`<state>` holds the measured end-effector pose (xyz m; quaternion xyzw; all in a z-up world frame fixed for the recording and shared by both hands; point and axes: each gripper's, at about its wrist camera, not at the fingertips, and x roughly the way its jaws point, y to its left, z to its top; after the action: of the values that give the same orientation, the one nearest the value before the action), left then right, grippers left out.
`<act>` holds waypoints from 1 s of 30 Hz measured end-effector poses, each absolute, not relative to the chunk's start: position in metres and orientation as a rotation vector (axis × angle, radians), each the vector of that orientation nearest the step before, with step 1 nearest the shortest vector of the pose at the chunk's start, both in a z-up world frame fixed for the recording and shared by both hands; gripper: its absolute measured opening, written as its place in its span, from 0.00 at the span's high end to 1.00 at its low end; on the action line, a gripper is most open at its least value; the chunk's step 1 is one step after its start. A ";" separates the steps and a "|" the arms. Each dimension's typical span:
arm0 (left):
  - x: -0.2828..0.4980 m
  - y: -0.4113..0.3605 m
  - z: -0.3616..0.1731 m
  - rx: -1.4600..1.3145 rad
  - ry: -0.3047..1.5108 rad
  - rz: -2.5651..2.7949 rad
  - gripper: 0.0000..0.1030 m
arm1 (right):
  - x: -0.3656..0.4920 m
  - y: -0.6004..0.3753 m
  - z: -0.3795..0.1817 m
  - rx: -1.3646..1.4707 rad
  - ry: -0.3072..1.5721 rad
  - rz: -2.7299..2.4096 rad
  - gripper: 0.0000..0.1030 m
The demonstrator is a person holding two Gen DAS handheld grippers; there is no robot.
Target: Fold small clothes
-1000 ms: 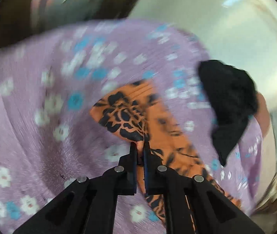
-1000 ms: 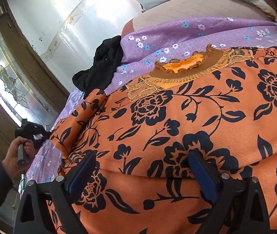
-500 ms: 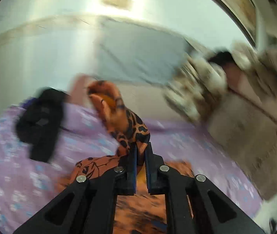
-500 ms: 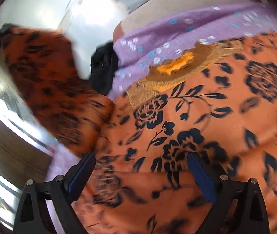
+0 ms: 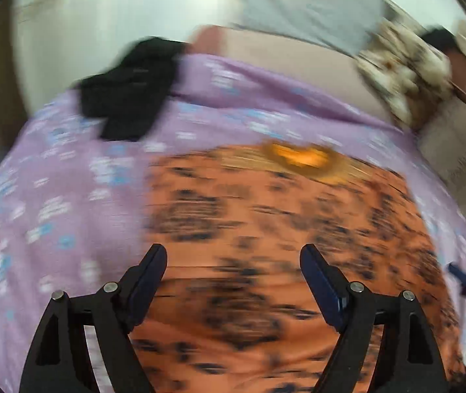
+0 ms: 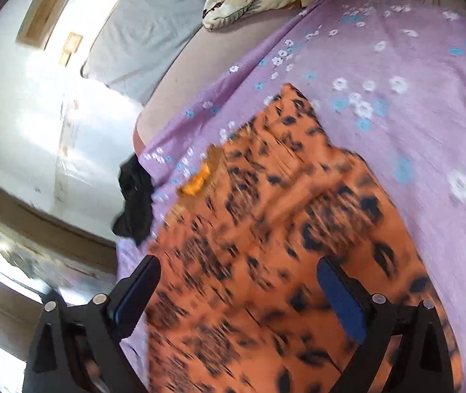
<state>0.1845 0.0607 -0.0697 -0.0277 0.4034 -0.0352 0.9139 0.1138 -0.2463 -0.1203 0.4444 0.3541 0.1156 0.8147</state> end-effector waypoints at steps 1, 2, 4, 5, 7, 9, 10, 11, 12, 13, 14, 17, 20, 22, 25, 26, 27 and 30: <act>0.185 0.077 -0.074 -0.077 0.832 -0.022 0.19 | 0.134 -0.247 -0.117 0.966 0.751 0.268 0.05; 0.190 0.087 -0.080 -0.094 0.837 -0.003 0.19 | 0.145 -0.247 -0.114 0.944 0.752 0.226 0.05; 0.196 0.104 -0.094 -0.134 0.855 0.025 0.19 | 0.181 -0.239 -0.108 0.759 0.808 0.111 0.07; 0.198 0.107 -0.103 -0.140 0.860 0.034 0.19 | 0.196 -0.234 -0.112 0.683 0.852 0.048 0.07; 0.203 0.115 -0.114 -0.146 0.871 0.047 0.19 | 0.222 -0.223 -0.123 0.544 0.956 0.002 0.14; 0.209 0.120 -0.127 -0.159 0.889 0.054 0.19 | 0.242 -0.206 -0.142 0.396 1.069 -0.054 0.32; 0.211 0.122 -0.133 -0.162 0.909 0.053 0.19 | 0.248 -0.198 -0.148 0.337 1.101 -0.061 0.49; 0.213 0.123 -0.138 -0.167 0.928 0.051 0.19 | 0.250 -0.191 -0.148 0.268 1.107 -0.080 0.61; 0.216 0.124 -0.143 -0.177 0.941 0.049 0.19 | 0.251 -0.187 -0.146 0.247 1.113 -0.071 0.81; 0.219 0.127 -0.146 -0.200 0.956 0.049 0.19 | 0.252 -0.182 -0.142 0.239 1.118 -0.065 0.87; 0.220 0.127 -0.146 -0.211 0.959 0.050 0.19 | 0.248 -0.176 -0.127 0.200 1.077 -0.078 0.87; 0.221 0.129 -0.145 -0.216 0.954 0.065 0.19 | 0.225 -0.174 -0.091 0.184 0.962 -0.112 0.87; 0.223 0.126 -0.149 -0.202 0.963 0.081 0.19 | 0.218 -0.182 -0.118 0.168 1.000 -0.186 0.57; 0.222 0.123 -0.152 -0.170 0.955 0.088 0.18 | 0.221 -0.188 -0.153 0.159 1.134 -0.192 0.17; 0.215 0.127 -0.146 -0.193 0.945 0.082 0.18 | 0.203 -0.191 -0.137 0.186 1.022 -0.192 0.18; 0.211 0.129 -0.140 -0.209 0.917 0.081 0.18 | 0.197 -0.196 -0.125 0.225 0.973 -0.198 0.18; 0.207 0.129 -0.129 -0.222 0.863 0.077 0.18 | 0.192 -0.198 -0.116 0.249 0.935 -0.196 0.18; 0.198 0.117 -0.110 -0.156 0.747 0.057 0.18 | 0.189 -0.199 -0.085 0.359 0.791 -0.069 0.18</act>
<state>0.1982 0.1168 -0.1099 -0.0762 0.3646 0.0280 0.9276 0.1892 -0.1986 -0.0853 0.1740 0.3830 -0.0334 0.9066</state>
